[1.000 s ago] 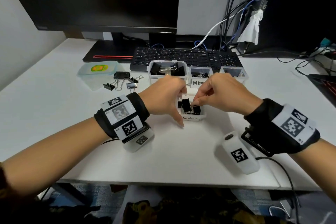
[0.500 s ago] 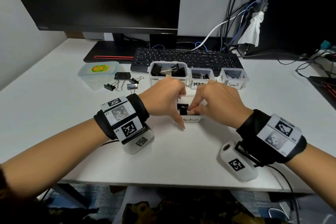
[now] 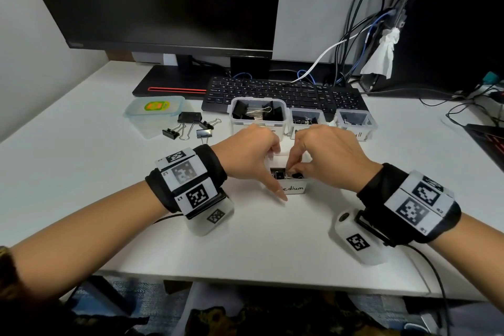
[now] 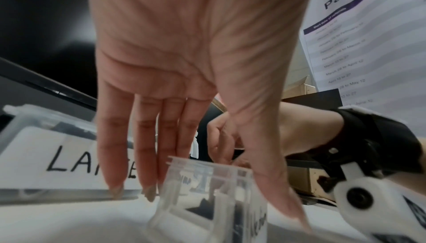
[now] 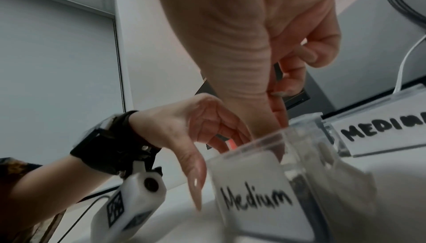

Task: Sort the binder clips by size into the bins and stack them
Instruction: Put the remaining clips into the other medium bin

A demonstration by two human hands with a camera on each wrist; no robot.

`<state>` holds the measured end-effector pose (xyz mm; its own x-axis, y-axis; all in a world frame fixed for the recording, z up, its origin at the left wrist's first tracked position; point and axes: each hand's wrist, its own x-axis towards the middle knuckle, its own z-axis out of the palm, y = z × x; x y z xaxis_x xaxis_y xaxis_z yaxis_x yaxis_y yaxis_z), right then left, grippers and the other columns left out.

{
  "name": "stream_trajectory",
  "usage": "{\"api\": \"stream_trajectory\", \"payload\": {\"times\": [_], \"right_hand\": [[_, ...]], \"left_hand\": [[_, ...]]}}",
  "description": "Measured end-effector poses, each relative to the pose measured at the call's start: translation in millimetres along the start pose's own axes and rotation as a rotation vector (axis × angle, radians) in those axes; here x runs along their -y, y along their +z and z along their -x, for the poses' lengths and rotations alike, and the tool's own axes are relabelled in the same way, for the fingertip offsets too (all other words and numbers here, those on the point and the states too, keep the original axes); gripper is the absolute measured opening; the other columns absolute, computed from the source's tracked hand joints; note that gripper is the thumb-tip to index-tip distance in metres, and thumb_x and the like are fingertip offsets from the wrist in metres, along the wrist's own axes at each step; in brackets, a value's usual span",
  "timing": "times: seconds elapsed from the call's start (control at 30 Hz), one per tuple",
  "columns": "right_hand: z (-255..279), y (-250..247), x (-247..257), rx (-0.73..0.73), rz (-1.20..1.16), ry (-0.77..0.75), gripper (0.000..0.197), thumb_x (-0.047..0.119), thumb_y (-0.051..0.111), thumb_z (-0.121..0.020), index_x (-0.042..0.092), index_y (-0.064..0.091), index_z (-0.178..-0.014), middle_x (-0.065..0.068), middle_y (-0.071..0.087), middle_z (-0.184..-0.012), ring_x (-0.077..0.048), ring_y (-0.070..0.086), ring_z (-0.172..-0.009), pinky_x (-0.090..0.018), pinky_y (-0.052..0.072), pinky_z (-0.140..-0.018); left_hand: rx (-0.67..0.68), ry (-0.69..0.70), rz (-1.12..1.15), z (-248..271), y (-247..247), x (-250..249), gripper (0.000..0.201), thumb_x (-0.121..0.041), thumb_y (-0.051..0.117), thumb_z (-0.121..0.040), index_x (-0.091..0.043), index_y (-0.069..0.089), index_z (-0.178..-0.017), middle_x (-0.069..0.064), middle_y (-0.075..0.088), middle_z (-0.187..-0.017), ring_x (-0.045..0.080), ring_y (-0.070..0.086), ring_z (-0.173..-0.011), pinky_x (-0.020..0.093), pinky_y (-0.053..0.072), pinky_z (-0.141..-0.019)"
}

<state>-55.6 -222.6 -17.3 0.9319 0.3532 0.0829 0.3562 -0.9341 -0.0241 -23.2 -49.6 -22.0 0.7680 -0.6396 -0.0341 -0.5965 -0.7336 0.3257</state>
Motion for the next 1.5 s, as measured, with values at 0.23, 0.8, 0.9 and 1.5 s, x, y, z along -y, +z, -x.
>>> {"api": "stream_trajectory", "payload": {"times": [0.23, 0.8, 0.9, 1.5], "right_hand": [[-18.3, -40.9, -14.2, -0.113, -0.003, 0.037, 0.003, 0.035, 0.075, -0.079, 0.036, 0.073, -0.077, 0.017, 0.060, -0.075, -0.010, 0.055, -0.074, -0.025, 0.032, -0.057], [-123.3, -8.7, -18.7, 0.269, 0.075, -0.117, 0.105, 0.064, 0.070, -0.073, 0.029, 0.015, -0.155, -0.001, 0.029, -0.156, -0.023, 0.030, -0.142, -0.043, 0.035, -0.113], [-130.6, -4.0, -21.8, 0.333, 0.005, -0.089, 0.103, 0.062, 0.071, -0.074, 0.031, 0.014, -0.155, -0.002, 0.030, -0.157, -0.024, 0.033, -0.141, -0.041, 0.034, -0.114], [-99.5, -34.0, -3.7, 0.216, 0.115, -0.172, 0.065, 0.052, 0.063, -0.086, 0.031, 0.041, -0.144, -0.001, 0.046, -0.141, -0.022, 0.043, -0.129, -0.044, 0.044, -0.102]], "left_hand": [[-0.102, -0.011, 0.114, 8.6, -28.3, 26.9, 0.066, -0.071, 0.050, -0.073, -0.012, 0.072, -0.093, -0.003, 0.070, -0.087, 0.008, 0.066, -0.080, 0.028, 0.056, -0.074], [-0.027, -0.249, -0.057, -30.7, -64.8, 143.1, 0.031, -0.002, 0.063, -0.085, -0.010, 0.067, -0.114, 0.006, 0.068, -0.115, 0.021, 0.063, -0.108, 0.028, 0.049, -0.093], [0.141, -0.285, -0.094, -33.6, -63.9, 150.4, 0.047, 0.003, 0.060, -0.084, -0.013, 0.059, -0.128, 0.005, 0.061, -0.125, 0.020, 0.059, -0.112, 0.023, 0.045, -0.090], [0.359, -0.114, 0.189, 5.4, -42.1, 130.7, 0.041, -0.010, 0.081, -0.074, -0.020, 0.066, -0.111, -0.003, 0.065, -0.093, 0.013, 0.064, -0.089, 0.025, 0.053, -0.082]]}}
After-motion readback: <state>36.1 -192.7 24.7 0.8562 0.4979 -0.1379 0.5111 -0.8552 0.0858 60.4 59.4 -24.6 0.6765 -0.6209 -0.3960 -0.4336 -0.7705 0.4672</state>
